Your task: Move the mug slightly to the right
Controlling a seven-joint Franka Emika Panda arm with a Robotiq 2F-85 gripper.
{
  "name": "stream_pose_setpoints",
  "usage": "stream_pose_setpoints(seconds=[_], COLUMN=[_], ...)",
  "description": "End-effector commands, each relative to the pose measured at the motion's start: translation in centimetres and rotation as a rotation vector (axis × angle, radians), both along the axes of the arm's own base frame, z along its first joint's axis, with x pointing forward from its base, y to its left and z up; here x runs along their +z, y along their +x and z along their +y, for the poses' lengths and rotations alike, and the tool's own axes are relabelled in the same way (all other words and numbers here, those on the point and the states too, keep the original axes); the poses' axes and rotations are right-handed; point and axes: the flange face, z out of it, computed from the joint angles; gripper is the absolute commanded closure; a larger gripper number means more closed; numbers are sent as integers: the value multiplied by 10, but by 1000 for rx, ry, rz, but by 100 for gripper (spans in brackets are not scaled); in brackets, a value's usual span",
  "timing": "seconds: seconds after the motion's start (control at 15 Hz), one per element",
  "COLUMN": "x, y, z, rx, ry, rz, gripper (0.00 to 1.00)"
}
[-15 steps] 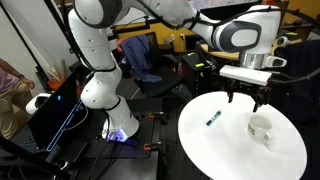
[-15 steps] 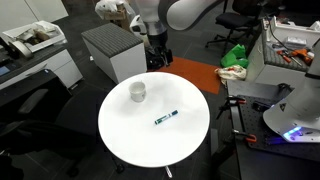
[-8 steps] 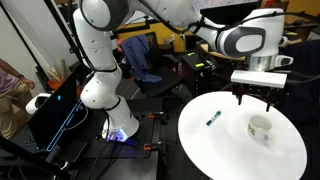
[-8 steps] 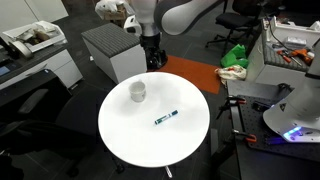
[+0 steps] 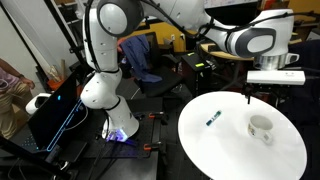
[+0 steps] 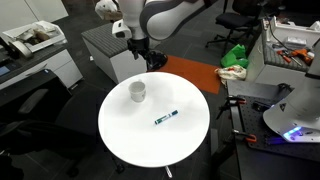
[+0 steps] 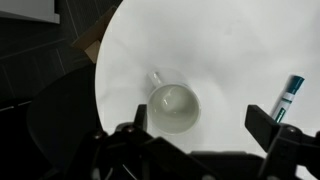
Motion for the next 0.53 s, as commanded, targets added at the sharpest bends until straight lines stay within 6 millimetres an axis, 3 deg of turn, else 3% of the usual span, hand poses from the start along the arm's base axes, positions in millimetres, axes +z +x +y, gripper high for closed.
stream_pose_setpoints(seconds=[0.0,0.47], x=[-5,-33], y=[21,39], z=[8,5], rx=[59,88], ry=[19,40], rz=[23,91], gripper=[0,0])
